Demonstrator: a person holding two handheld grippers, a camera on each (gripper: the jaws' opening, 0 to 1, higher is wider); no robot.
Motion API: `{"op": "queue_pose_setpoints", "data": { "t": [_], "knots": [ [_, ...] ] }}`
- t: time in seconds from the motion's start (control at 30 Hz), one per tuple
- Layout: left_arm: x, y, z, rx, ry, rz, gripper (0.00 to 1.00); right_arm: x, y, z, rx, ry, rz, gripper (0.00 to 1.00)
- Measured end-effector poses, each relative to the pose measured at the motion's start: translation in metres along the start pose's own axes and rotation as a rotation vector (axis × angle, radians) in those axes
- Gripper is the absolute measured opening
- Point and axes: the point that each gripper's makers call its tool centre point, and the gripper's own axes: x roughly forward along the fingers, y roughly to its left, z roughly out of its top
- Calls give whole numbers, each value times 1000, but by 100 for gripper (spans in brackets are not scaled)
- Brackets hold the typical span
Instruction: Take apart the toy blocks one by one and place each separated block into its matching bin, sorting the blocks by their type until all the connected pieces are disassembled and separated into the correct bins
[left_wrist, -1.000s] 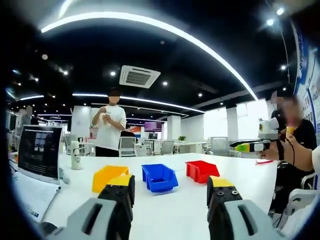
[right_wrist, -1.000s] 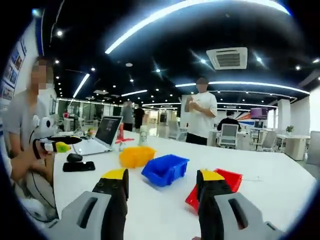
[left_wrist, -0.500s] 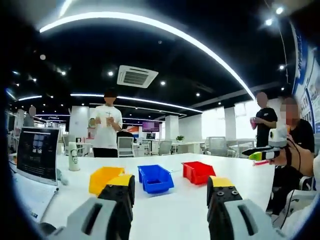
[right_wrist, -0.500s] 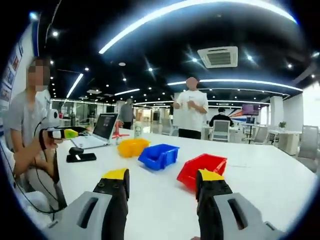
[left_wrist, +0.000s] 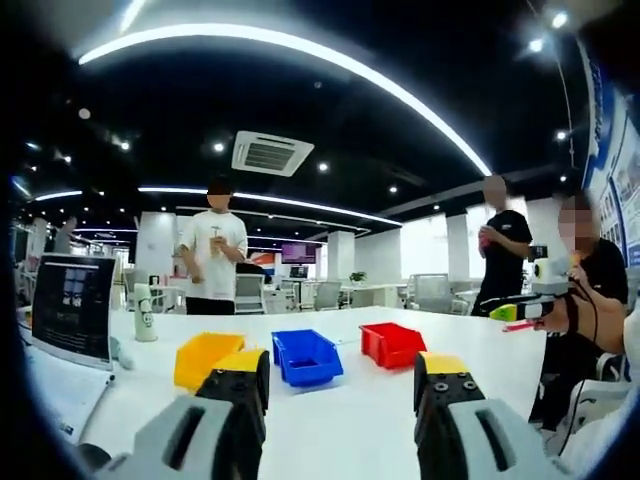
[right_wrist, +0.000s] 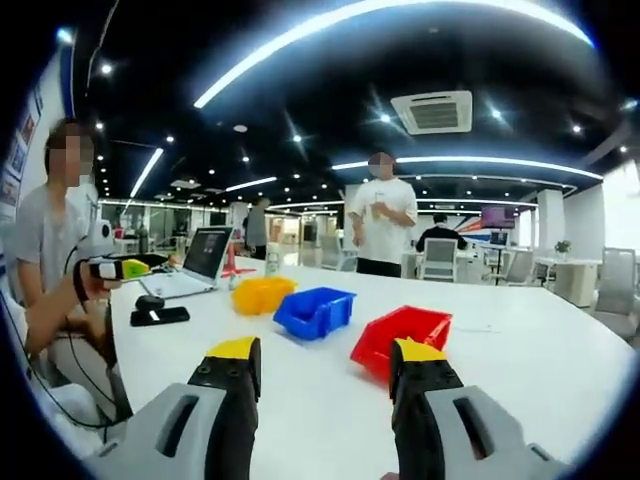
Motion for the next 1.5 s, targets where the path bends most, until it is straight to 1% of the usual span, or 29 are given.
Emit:
{"op": "queue_pose_setpoints", "data": {
  "t": [0.13,0.63,1.5],
  "knots": [
    [1,0,-1,2,3,-1,59,0,-3,0,2,-2,-4,52],
    [2,-1,-2,6,11,-5,59,0,-2,-4,4,10,-1,51],
    [2,-2,-4,1,10,-8,58,2,0,-8,7,24,3,49]
  ]
}}
